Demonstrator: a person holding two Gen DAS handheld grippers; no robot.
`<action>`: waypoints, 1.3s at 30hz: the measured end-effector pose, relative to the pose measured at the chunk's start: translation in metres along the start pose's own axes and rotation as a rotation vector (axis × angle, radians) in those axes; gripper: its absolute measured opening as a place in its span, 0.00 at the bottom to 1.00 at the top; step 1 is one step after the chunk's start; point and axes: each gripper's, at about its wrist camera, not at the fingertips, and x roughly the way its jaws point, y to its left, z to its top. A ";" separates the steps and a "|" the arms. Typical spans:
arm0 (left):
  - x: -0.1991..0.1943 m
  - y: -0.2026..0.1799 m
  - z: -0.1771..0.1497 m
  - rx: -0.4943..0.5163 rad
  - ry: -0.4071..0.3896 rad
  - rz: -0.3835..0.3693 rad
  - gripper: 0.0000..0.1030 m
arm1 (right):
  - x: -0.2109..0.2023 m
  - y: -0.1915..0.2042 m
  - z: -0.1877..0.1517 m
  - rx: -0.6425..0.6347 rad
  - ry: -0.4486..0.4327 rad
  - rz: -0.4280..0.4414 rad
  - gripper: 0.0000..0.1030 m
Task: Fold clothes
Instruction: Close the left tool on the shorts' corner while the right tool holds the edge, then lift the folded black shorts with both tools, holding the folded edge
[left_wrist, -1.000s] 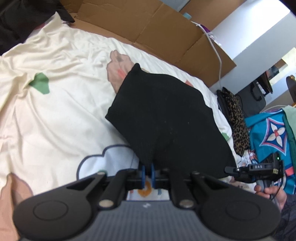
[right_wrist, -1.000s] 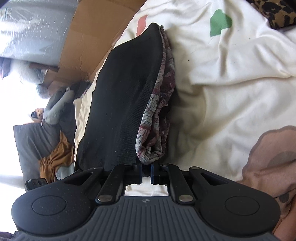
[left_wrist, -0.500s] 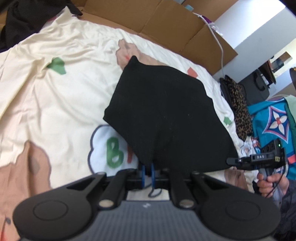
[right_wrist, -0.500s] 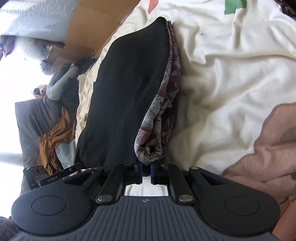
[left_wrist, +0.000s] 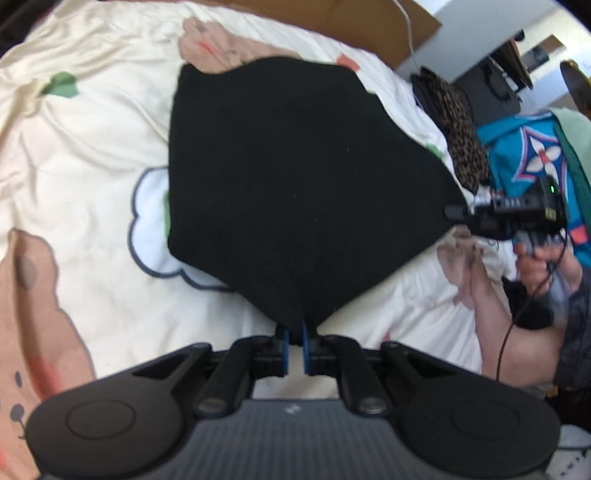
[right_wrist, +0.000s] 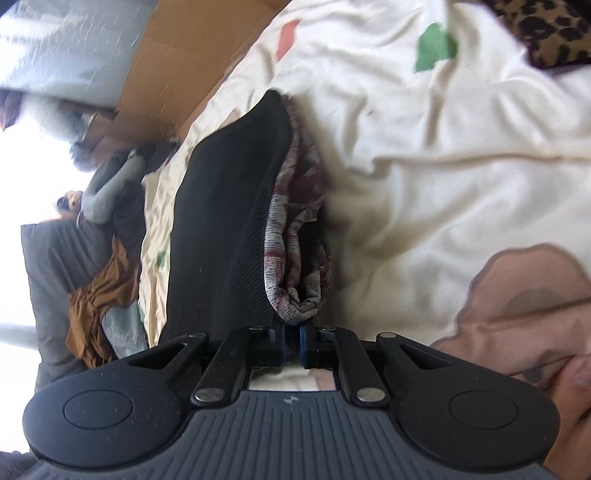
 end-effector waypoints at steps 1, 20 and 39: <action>0.001 0.000 0.001 0.000 0.008 -0.006 0.08 | -0.001 -0.001 0.003 -0.004 -0.006 -0.006 0.05; -0.014 0.013 0.050 -0.085 -0.139 0.177 0.48 | -0.024 0.003 0.092 -0.027 -0.110 -0.120 0.04; 0.010 -0.017 0.103 0.003 -0.210 0.184 0.53 | -0.022 -0.003 0.182 -0.017 -0.196 -0.206 0.04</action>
